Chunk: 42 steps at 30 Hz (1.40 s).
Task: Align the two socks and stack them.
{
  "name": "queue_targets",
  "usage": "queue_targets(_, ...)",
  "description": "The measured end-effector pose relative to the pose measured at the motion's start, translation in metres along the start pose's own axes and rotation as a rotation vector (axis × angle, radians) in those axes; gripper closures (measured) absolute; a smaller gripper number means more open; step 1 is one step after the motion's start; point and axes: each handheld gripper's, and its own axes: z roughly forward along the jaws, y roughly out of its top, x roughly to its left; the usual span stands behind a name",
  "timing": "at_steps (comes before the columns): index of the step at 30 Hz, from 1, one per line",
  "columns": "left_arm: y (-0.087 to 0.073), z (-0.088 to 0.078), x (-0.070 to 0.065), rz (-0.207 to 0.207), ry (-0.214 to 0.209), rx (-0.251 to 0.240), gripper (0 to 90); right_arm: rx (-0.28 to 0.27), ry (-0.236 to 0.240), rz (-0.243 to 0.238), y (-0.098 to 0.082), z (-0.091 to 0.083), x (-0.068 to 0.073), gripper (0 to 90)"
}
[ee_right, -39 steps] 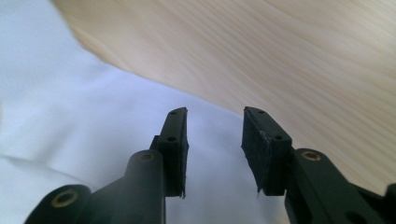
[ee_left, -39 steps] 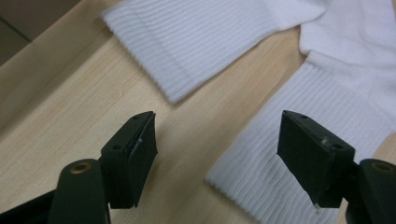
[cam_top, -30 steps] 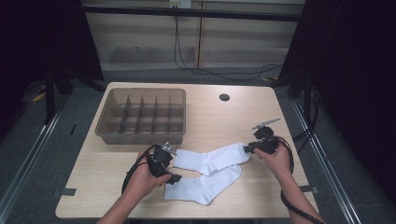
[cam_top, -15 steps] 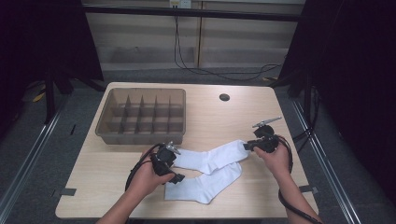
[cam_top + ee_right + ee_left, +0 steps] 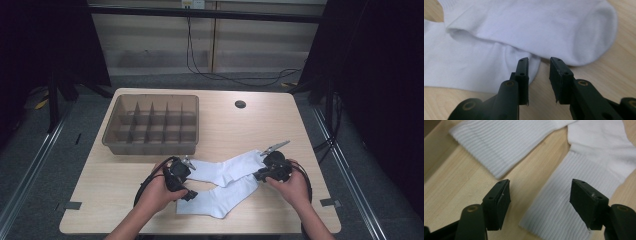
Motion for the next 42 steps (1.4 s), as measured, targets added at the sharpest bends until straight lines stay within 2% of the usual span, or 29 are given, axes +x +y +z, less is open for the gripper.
queue_targets(3,-0.001,0.001,-0.002,0.011,0.005,0.007,33.5,0.034,-0.019,-0.031,0.003,0.007,0.005,73.2)
queue_targets(5,-0.001,0.003,-0.003,0.018,0.005,0.009,33.3,0.029,-0.019,-0.067,0.003,0.007,0.008,79.3)
queue_targets(8,0.001,0.005,-0.007,0.046,-0.005,0.023,33.8,0.037,0.006,-0.065,0.002,0.007,0.010,89.6)
queue_targets(15,0.001,0.009,-0.009,0.055,0.004,0.033,35.9,0.038,-0.005,-0.060,-0.006,-0.002,0.013,90.0)
queue_targets(21,0.002,0.010,-0.009,0.055,-0.001,0.039,38.4,0.023,-0.011,-0.055,-0.020,-0.015,0.009,90.0)
queue_targets(24,0.003,0.010,-0.009,0.060,0.002,0.037,42.7,0.012,-0.011,-0.023,-0.026,-0.015,0.004,90.0)
queue_targets(30,0.004,0.010,-0.012,0.076,0.013,0.047,53.6,0.013,-0.002,-0.010,-0.029,-0.011,0.001,90.0)
queue_targets(32,0.005,0.010,-0.013,0.067,0.028,0.062,59.7,0.006,-0.004,-0.005,-0.029,-0.012,0.001,90.0)
queue_targets(34,0.007,0.010,-0.014,0.063,0.007,0.077,71.1,0.003,-0.005,-0.008,-0.029,-0.011,0.000,90.0)
queue_targets(36,0.009,0.011,-0.017,0.073,0.005,0.087,77.9,0.006,0.000,-0.005,-0.029,-0.011,0.001,90.0)
queue_targets(40,0.013,0.009,-0.018,0.047,-0.004,0.108,82.7,-0.006,0.004,-0.011,-0.030,-0.012,0.001,90.0)
queue_targets(42,0.014,0.006,-0.018,0.034,-0.013,0.097,83.2,-0.008,0.004,-0.006,-0.029,-0.015,0.001,90.0)
